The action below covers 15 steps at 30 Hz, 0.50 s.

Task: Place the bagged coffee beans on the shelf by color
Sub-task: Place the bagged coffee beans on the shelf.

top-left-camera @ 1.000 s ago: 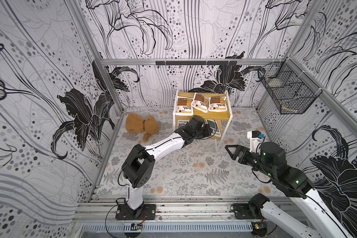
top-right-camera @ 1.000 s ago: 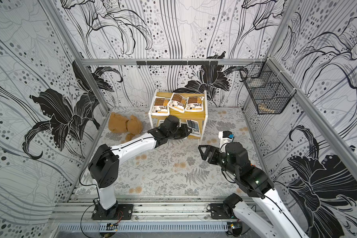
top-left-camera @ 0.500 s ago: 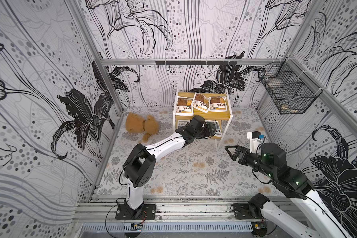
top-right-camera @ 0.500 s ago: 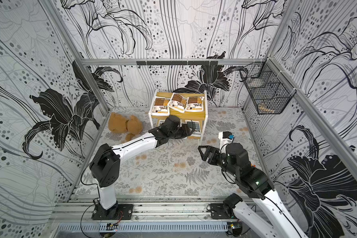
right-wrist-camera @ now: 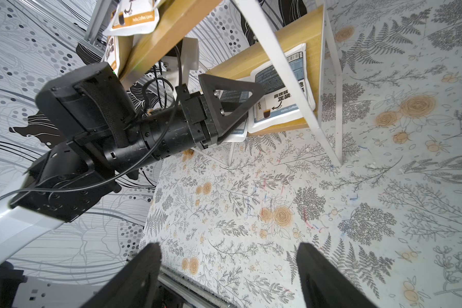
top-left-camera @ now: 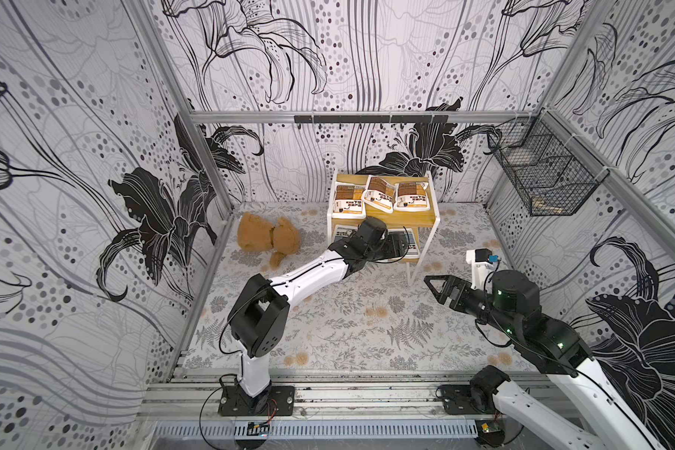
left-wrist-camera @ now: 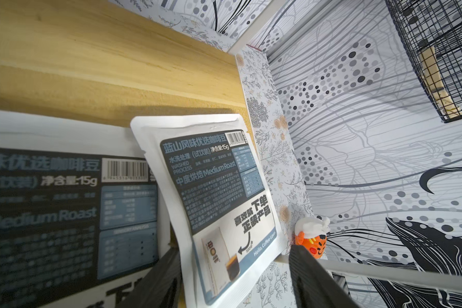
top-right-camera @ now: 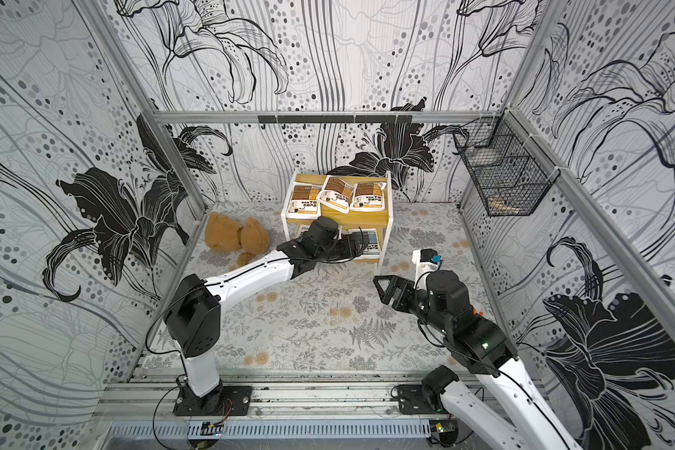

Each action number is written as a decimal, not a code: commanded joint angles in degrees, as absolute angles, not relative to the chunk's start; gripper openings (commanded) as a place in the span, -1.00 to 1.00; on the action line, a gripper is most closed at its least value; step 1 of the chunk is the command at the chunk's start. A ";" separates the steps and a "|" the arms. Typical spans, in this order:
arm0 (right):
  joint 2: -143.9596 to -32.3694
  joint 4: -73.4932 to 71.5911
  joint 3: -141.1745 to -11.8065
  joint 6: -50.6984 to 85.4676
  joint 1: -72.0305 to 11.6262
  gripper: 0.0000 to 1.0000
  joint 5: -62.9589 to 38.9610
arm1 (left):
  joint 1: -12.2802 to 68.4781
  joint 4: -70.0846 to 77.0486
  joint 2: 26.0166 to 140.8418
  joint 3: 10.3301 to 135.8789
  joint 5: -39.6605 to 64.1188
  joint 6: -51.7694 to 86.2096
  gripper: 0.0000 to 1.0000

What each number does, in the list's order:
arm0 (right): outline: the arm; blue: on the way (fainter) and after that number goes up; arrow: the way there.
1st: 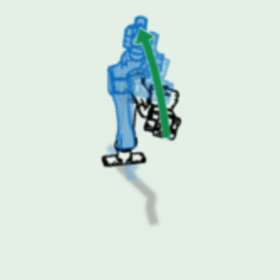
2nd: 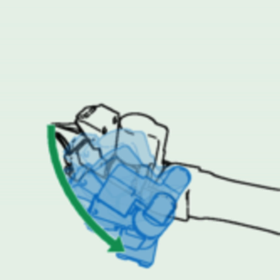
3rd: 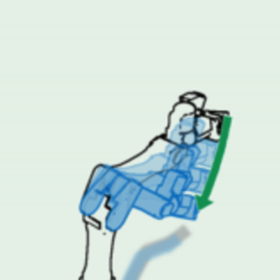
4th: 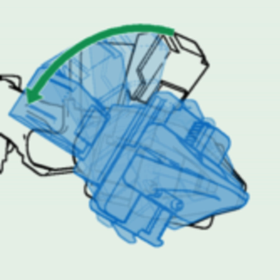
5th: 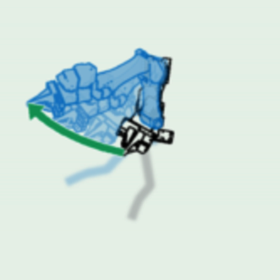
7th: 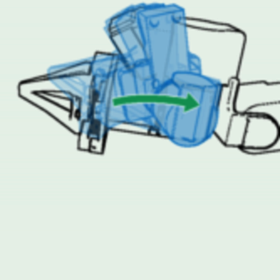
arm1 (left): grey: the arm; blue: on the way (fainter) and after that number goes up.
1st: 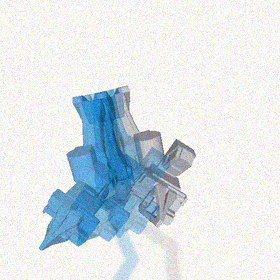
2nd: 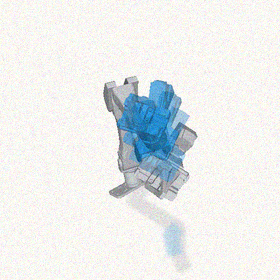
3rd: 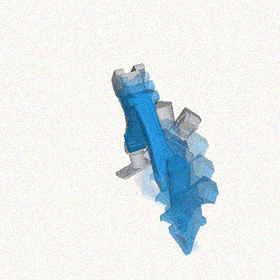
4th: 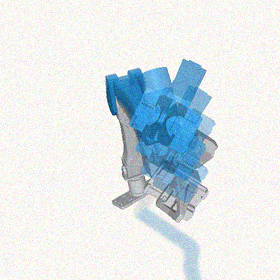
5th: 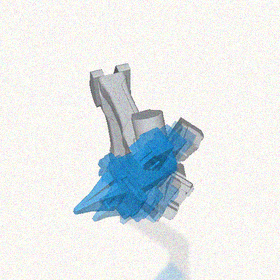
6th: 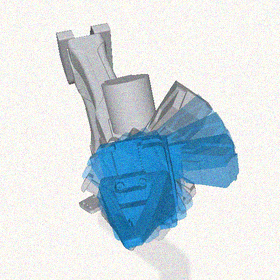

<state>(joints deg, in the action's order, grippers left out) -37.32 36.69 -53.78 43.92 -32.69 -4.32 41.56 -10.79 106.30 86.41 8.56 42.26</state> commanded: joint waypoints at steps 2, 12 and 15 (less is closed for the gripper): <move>-36.79 35.06 -52.47 44.30 -32.37 0.71 -5.20 | 41.22 -6.01 102.39 84.29 6.97 37.83 0.42; -37.23 34.01 -51.51 44.12 -32.37 0.72 -5.80 | 41.22 3.01 97.33 78.94 9.51 37.94 0.46; -37.35 33.88 -51.16 44.04 -32.35 0.71 -5.80 | 41.31 4.87 95.11 76.09 10.84 38.81 0.47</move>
<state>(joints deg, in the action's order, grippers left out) -37.23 35.07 -51.81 43.92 -32.69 -5.17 41.56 -4.82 100.01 76.69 10.22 40.27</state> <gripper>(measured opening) 0.857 0.734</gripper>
